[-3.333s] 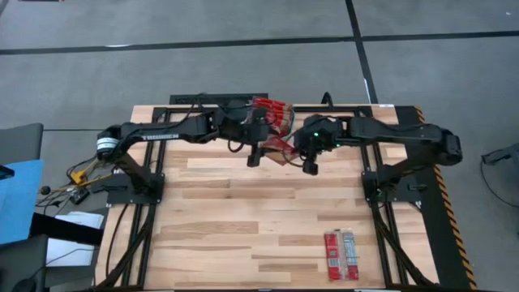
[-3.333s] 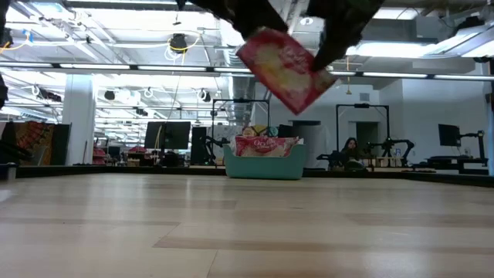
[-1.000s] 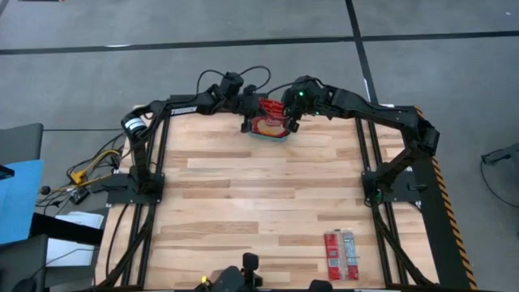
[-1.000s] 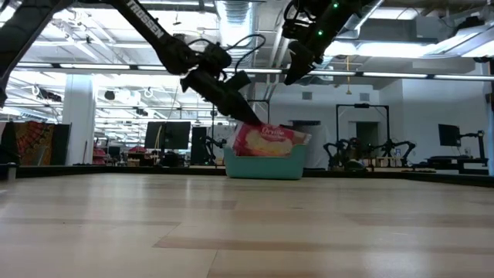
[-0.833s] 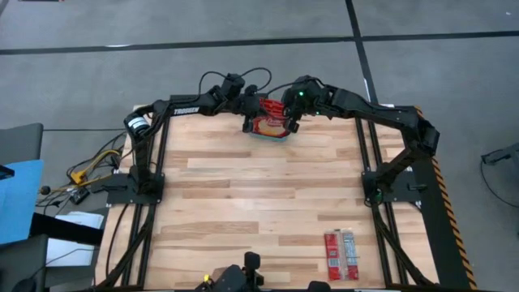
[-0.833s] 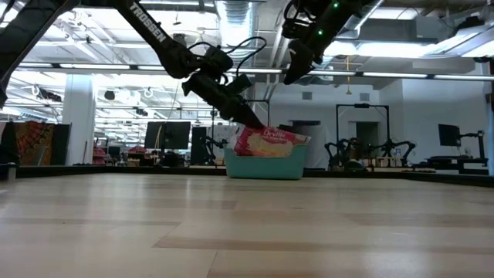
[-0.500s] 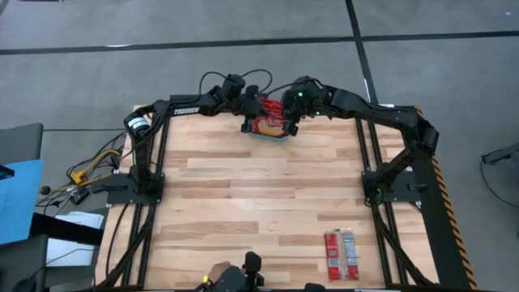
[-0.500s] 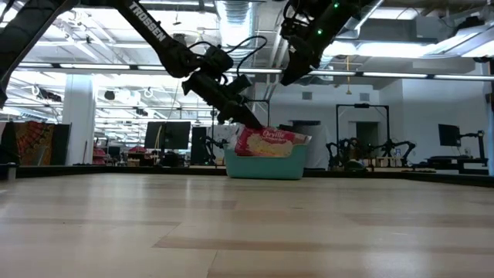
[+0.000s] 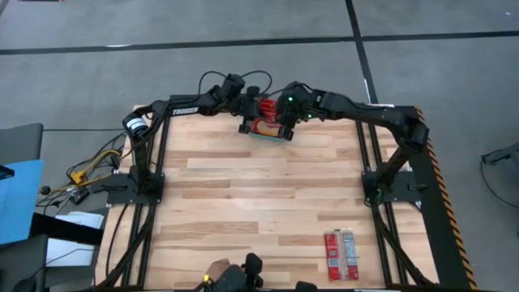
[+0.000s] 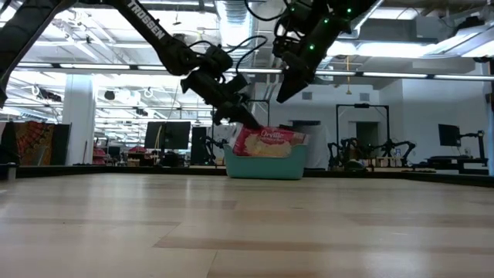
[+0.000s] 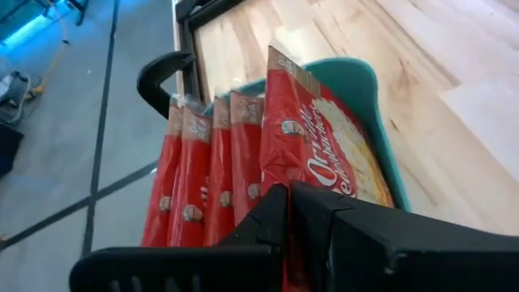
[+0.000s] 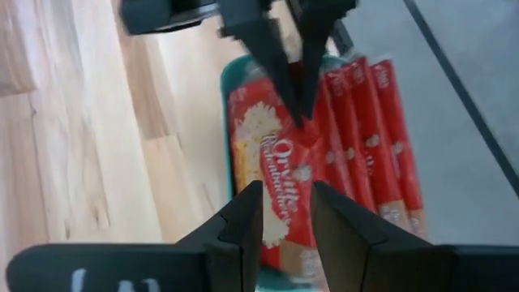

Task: Sort popcorn bags into baskets
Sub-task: Put the red popcorn bag into the blue bin

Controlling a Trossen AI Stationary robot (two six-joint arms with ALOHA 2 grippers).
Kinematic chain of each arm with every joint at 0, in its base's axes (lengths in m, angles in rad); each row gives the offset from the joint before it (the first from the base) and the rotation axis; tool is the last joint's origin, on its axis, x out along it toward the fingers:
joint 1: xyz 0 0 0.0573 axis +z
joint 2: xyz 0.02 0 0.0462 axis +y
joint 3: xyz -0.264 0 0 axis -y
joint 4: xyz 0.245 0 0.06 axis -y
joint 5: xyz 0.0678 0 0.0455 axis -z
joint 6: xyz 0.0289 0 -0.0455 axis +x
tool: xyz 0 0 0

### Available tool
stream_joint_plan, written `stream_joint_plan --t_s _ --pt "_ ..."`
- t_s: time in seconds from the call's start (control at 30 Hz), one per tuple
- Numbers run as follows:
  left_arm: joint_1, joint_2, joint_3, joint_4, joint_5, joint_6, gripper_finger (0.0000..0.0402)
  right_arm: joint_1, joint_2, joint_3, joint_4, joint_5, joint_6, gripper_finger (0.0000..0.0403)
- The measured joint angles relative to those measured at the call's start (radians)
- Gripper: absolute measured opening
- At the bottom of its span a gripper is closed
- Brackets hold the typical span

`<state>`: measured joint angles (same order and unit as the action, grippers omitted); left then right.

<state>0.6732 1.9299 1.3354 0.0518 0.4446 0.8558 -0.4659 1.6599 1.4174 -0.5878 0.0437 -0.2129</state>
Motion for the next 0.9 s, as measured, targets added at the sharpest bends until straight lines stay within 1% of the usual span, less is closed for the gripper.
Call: stream_joint_plan --t_s 0.07,0.27,0.4,0.5,0.57,0.7,0.9 --pt "0.002 0.013 0.002 -0.001 0.001 -0.006 0.0000 0.002 0.002 0.000 -0.005 -0.003 0.003 0.0127" --pt "0.012 0.018 0.001 -0.053 -0.032 -0.118 0.0000 0.019 0.008 -0.002 0.015 -0.023 0.056 0.0122" --pt "0.014 0.018 0.001 -0.077 -0.042 -0.183 0.0001 0.034 0.019 -0.069 0.113 -0.051 0.090 0.0121" --pt "0.011 0.018 0.001 -0.115 -0.037 -0.187 0.0011 0.038 0.017 -0.126 0.210 -0.070 0.120 0.0121" --pt "0.007 0.012 0.001 -0.141 -0.038 -0.189 0.0024 0.041 0.018 -0.163 0.248 -0.073 0.139 0.0120" --pt "-0.005 -0.006 0.000 -0.180 -0.038 -0.195 0.0065 0.039 0.018 -0.221 0.337 -0.073 0.155 0.0120" --pt "-0.009 -0.036 -0.002 -0.176 -0.038 -0.214 0.0127 0.018 0.018 -0.278 0.386 -0.072 0.188 0.0120"
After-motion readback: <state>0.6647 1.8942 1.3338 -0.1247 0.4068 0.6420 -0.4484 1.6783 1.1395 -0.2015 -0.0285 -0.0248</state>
